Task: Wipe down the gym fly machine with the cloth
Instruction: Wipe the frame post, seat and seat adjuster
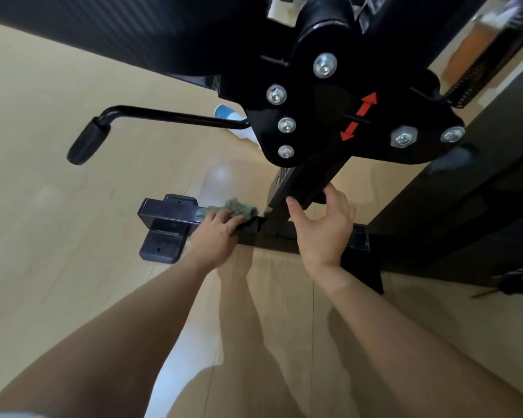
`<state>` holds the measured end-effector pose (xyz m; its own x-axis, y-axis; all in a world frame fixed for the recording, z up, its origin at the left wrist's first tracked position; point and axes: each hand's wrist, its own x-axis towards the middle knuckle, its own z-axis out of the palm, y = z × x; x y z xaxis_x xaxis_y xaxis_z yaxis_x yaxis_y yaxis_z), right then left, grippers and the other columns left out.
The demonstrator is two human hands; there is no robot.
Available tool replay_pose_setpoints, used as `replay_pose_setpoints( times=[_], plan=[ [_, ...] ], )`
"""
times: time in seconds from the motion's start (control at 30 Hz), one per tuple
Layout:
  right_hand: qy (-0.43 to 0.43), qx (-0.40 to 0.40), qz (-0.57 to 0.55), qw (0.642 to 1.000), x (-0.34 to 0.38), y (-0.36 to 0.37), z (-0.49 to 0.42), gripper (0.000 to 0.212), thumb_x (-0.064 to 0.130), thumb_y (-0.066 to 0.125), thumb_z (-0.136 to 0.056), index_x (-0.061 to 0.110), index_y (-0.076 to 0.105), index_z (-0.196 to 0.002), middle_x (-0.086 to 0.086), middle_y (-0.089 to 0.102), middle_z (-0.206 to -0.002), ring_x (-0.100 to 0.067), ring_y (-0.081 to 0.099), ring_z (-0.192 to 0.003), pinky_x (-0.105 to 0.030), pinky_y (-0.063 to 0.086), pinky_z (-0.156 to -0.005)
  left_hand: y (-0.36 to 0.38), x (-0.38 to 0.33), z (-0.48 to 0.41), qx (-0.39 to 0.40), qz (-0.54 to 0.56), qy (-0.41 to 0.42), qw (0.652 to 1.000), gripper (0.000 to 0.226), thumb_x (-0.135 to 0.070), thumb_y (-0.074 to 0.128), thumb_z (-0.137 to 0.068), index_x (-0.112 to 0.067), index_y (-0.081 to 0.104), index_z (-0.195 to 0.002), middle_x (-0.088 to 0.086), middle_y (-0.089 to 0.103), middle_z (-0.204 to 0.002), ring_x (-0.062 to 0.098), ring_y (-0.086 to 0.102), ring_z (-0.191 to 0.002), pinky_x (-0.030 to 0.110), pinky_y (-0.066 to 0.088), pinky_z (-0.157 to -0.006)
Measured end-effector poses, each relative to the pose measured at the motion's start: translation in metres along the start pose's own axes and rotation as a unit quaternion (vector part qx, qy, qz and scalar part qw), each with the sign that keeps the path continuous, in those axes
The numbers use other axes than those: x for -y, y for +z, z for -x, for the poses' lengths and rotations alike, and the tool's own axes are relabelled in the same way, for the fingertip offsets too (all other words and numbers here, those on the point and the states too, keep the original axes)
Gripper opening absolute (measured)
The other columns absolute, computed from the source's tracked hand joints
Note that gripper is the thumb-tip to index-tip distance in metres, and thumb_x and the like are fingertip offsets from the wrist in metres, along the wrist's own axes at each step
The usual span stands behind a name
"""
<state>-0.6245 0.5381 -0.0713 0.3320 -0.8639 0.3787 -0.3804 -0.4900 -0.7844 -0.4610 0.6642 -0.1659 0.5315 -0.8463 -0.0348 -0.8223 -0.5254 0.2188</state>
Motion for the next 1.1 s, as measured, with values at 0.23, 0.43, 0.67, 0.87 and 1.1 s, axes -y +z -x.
replay_pose_setpoints(
  times=[0.23, 0.43, 0.67, 0.87, 1.1],
  plan=[
    [-0.046, -0.022, 0.072, 0.996, -0.014, 0.006, 0.000, 0.050, 0.039, 0.076, -0.086, 0.010, 0.065, -0.125, 0.000, 0.067, -0.109, -0.020, 0.052, -0.105, -0.034, 0.049, -0.088, -0.001, 0.061, 0.023, -0.059, 0.032, -0.191, 0.979, 0.058, -0.032, 0.057, -0.092, -0.018, 0.047, -0.148, 0.017, 0.045, -0.148, 0.040, 0.040, -0.131, 0.049, 0.043, -0.104],
    [-0.048, -0.019, 0.095, 0.994, -0.014, 0.006, -0.001, 0.053, 0.040, 0.076, -0.086, 0.008, 0.065, -0.126, -0.003, 0.066, -0.105, -0.022, 0.051, -0.102, -0.035, 0.050, -0.085, -0.004, 0.065, 0.020, -0.081, 0.079, -0.260, 0.959, 0.049, -0.022, 0.056, -0.093, -0.007, 0.052, -0.140, 0.023, 0.048, -0.136, 0.042, 0.040, -0.123, 0.050, 0.036, -0.104],
    [-0.091, -0.009, 0.111, 0.990, -0.019, 0.000, -0.004, 0.045, 0.032, 0.077, -0.087, 0.006, 0.066, -0.122, -0.003, 0.066, -0.101, -0.023, 0.053, -0.097, -0.028, 0.046, -0.079, -0.010, 0.032, 0.011, -0.113, 0.081, -0.082, 0.987, 0.012, -0.011, 0.073, -0.091, -0.003, 0.076, -0.098, 0.017, 0.071, -0.105, 0.037, 0.059, -0.094, 0.045, 0.050, -0.079],
    [-0.125, 0.079, 0.088, 0.985, -0.028, -0.020, -0.011, 0.047, 0.029, 0.076, -0.086, 0.017, 0.061, -0.129, 0.006, 0.064, -0.111, -0.016, 0.049, -0.103, -0.024, 0.042, -0.084, -0.017, -0.010, 0.020, 0.048, 0.088, 0.017, 0.995, 0.014, -0.029, 0.078, -0.087, -0.021, 0.079, -0.098, -0.002, 0.074, -0.104, 0.015, 0.068, -0.092, 0.022, 0.048, -0.079],
    [-0.115, 0.226, 0.053, 0.966, -0.032, -0.088, -0.031, 0.058, 0.023, 0.072, -0.092, 0.024, 0.051, -0.146, 0.004, 0.059, -0.138, -0.014, 0.050, -0.127, -0.038, 0.043, -0.111, -0.042, -0.052, 0.027, 0.072, 0.076, 0.102, 0.989, 0.020, -0.031, 0.071, -0.092, -0.021, 0.077, -0.108, -0.003, 0.070, -0.117, 0.011, 0.064, -0.104, 0.019, 0.048, -0.088]
  ],
)
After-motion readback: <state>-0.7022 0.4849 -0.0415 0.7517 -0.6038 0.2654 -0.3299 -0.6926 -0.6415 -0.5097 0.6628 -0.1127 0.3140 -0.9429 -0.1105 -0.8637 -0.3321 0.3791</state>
